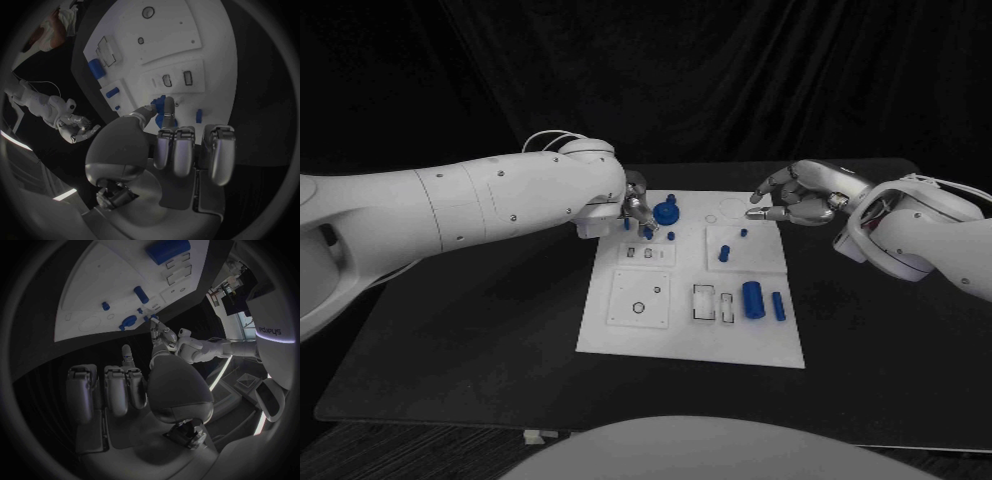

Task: Assemble the parts on the task board

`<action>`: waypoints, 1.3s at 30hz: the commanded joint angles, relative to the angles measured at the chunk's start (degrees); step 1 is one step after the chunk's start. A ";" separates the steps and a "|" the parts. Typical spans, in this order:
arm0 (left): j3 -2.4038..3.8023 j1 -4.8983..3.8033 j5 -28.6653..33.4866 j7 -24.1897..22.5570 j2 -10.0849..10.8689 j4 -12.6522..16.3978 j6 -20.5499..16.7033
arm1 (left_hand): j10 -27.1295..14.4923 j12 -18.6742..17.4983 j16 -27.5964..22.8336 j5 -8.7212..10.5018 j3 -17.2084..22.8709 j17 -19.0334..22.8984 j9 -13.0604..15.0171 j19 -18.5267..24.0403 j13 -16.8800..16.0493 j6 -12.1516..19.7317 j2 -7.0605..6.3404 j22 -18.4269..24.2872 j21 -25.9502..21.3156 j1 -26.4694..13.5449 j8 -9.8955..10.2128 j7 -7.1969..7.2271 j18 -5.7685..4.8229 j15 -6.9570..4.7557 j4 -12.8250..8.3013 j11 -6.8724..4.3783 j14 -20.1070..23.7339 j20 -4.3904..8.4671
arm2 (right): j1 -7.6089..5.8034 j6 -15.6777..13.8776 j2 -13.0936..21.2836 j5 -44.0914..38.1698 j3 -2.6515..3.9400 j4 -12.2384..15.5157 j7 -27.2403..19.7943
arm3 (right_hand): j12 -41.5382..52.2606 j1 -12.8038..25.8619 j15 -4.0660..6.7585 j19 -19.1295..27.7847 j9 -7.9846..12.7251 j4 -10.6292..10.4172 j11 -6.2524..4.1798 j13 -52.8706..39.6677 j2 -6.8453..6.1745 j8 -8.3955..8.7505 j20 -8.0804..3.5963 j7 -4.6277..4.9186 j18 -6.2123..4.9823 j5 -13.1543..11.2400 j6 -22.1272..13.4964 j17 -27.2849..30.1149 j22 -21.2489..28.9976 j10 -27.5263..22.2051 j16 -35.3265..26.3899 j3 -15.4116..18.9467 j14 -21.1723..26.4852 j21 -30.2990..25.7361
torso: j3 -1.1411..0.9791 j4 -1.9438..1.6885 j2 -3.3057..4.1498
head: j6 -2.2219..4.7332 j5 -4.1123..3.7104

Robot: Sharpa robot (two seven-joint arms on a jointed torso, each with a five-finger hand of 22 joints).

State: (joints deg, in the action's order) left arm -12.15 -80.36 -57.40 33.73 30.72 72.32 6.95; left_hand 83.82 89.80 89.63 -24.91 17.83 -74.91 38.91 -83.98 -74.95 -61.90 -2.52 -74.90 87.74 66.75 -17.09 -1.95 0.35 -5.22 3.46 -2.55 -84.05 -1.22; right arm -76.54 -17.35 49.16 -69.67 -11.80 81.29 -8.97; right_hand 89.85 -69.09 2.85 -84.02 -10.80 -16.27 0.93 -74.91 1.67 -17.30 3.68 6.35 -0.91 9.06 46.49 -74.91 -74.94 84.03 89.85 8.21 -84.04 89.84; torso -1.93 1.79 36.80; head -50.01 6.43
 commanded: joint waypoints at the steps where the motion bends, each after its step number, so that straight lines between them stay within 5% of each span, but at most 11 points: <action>1: 0.03 0.15 0.39 -1.39 0.67 1.41 -5.30 | 6.18 0.20 0.37 0.28 9.39 -15.09 0.06 -3.92 -15.05 0.22 0.50 -11.84 -0.25 -0.12 -0.30 -0.04 0.57 -0.13 -9.13 0.14 -5.95 0.15 | 0.30 0.06 0.03 -0.04 0.04 -0.04 1.23 | 0.15 -0.32 -0.50 -5.69 -0.06 -0.11 0.31 -15.09 0.47 -0.20 0.24 0.08 0.76 -0.16 0.44 -15.09 -14.86 5.97 0.15 0.36 -5.96 -0.32 | -0.02 -0.01 0.02 | 0.01 0.42; 8: 0.02 0.40 0.39 -1.03 1.34 2.61 -5.26 | 6.18 0.20 0.37 0.42 9.42 -15.09 0.13 -3.88 -15.05 0.20 0.54 -11.79 -0.30 -0.21 -0.32 -0.04 0.59 -0.12 -9.07 0.15 -5.95 0.13 | 0.60 0.14 0.07 -0.04 0.04 -0.02 1.32 | 0.15 -0.35 -0.50 -5.70 -0.06 -0.09 0.32 -15.09 0.47 -0.20 0.25 0.09 0.77 -0.15 0.44 -15.09 -14.87 5.97 0.15 0.36 -5.96 -0.31 | -0.19 -0.19 -0.14 | 0.01 0.64; 20: 0.01 1.80 0.39 0.53 3.21 5.53 -6.28 | 6.18 0.20 0.37 0.64 9.50 -15.09 0.24 -3.78 -15.05 0.28 0.59 -11.64 -0.43 -0.35 -0.28 -0.05 0.63 -0.11 -8.97 0.16 -5.95 0.11 | 0.76 0.24 -0.04 -0.04 0.04 -0.09 1.62 | 0.15 -0.63 -0.53 -5.59 -0.03 0.04 0.34 -15.09 0.50 -0.19 0.27 0.11 0.71 -0.09 0.40 -15.09 -14.80 5.97 0.15 0.38 -5.96 -0.49 | -0.11 -0.36 -0.58 | 0.01 1.48; 32: 0.00 3.30 0.13 0.71 4.83 7.34 -7.92 | 6.18 0.20 0.37 0.79 9.64 -15.09 0.36 -3.66 -15.05 0.43 0.71 -11.47 -0.58 -0.38 -0.23 -0.07 0.68 -0.10 -8.89 0.17 -5.95 0.10 | 0.94 0.07 -0.11 -0.04 0.04 -0.17 1.58 | 0.15 -0.73 -0.54 -5.56 -0.02 0.08 0.35 -15.09 0.50 -0.19 0.28 0.12 0.70 -0.07 0.38 -15.09 -14.77 5.97 0.15 0.39 -5.96 -0.54 | -0.38 -0.53 -0.88 | 0.01 1.27; 39: 0.00 3.86 -3.20 -0.27 4.28 7.05 -10.75 | 6.18 0.20 0.37 0.81 9.68 -15.09 0.40 -3.62 -15.05 0.47 0.75 -11.42 -0.63 -0.37 -0.22 -0.08 0.70 -0.10 -8.87 0.17 -5.95 0.09 | 1.11 -0.07 -0.03 -0.04 0.04 -0.11 1.48 | 0.15 -0.84 -0.55 -5.55 -0.01 0.12 0.36 -15.09 0.52 -0.19 0.29 0.13 0.69 -0.03 0.37 -15.09 -14.77 5.97 0.15 0.38 -5.96 -0.56 | -0.22 -0.57 -0.88 | 0.01 1.02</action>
State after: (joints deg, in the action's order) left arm -12.20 -76.61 -58.66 34.59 35.10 79.32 -0.99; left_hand 83.90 89.80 89.63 -24.35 18.79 -74.90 39.26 -83.98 -74.95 -61.40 -2.41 -74.94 87.51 66.41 -17.09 -2.45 0.35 -5.21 2.83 -2.46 -84.05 -1.22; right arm -75.55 -17.33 49.06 -69.67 -11.80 81.10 -8.34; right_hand 89.85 -69.53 2.85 -84.02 -10.80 -16.12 0.93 -74.90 2.12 -17.30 3.68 6.35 -0.92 9.06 46.49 -74.90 -74.91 84.03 89.85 8.37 -84.04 89.55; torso -2.21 1.26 35.95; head -50.01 7.50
